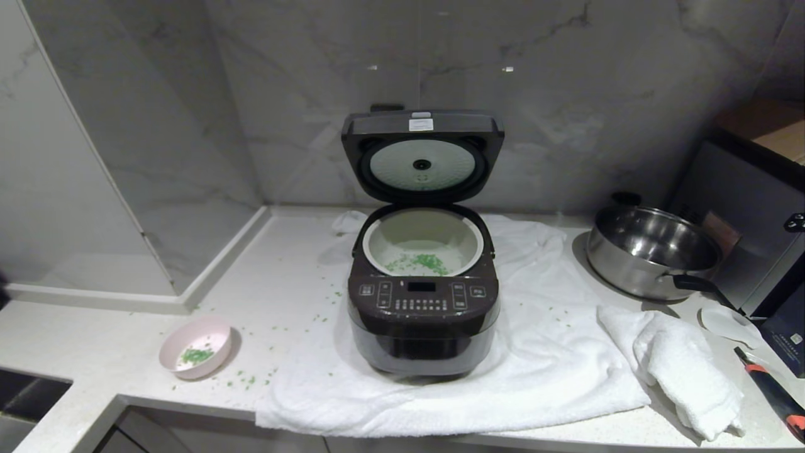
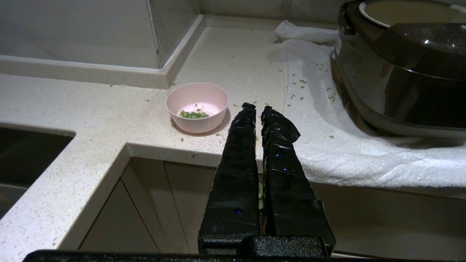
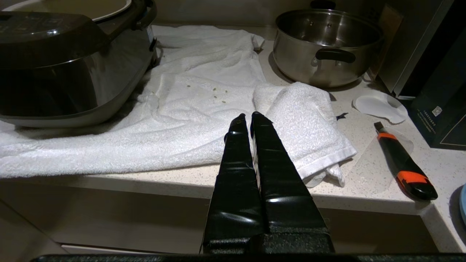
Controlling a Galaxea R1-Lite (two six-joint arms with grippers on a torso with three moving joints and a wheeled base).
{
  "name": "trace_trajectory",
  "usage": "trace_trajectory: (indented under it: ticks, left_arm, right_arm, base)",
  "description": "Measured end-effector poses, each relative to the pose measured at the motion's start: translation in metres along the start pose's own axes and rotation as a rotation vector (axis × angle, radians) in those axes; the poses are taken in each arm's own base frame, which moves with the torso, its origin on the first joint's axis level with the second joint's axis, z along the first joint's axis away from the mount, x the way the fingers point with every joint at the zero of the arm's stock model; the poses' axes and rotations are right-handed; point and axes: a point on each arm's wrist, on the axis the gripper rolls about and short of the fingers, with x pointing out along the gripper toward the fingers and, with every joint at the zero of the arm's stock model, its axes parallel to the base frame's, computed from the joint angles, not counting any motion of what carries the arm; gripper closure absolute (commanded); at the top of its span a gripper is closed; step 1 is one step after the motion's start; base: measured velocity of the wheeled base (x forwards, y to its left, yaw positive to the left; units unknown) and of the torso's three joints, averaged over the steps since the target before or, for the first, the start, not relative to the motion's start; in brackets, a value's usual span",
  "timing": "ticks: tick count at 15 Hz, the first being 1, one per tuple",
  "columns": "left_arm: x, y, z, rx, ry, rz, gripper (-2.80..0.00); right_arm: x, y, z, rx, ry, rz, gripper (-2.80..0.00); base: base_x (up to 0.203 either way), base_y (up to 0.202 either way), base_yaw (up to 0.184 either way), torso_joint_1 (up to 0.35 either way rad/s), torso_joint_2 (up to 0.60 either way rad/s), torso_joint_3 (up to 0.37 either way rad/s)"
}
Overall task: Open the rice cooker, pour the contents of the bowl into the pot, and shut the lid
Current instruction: Pick up the bowl on the table
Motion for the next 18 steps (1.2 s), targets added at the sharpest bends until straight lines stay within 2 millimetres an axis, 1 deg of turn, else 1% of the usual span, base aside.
trace_trajectory:
  ticks: [3,5,18]
  left_arm:
    - [0.0,0.0,0.0,0.0,0.0,0.0,0.0]
    - [0.0,0.0,-0.0001,0.0,0.001,0.0,0.0]
    - [0.0,0.0,0.0001,0.0,-0.001,0.001,0.0]
  right_arm:
    - [0.0,0.0,0.0001,0.004,-0.001,0.0,0.0]
    - [0.0,0.0,0.0003,0.005,-0.003,-0.001,0.0]
    - [0.0,0.0,0.0003,0.01,-0.003,0.0,0.0]
  base:
    - [0.0,0.0,0.0,0.0,0.0,0.0]
    - [0.004,-0.011,0.068,0.003,0.0,0.001]
    - [0.0,-0.008,0.174,0.002,0.0,0.001]
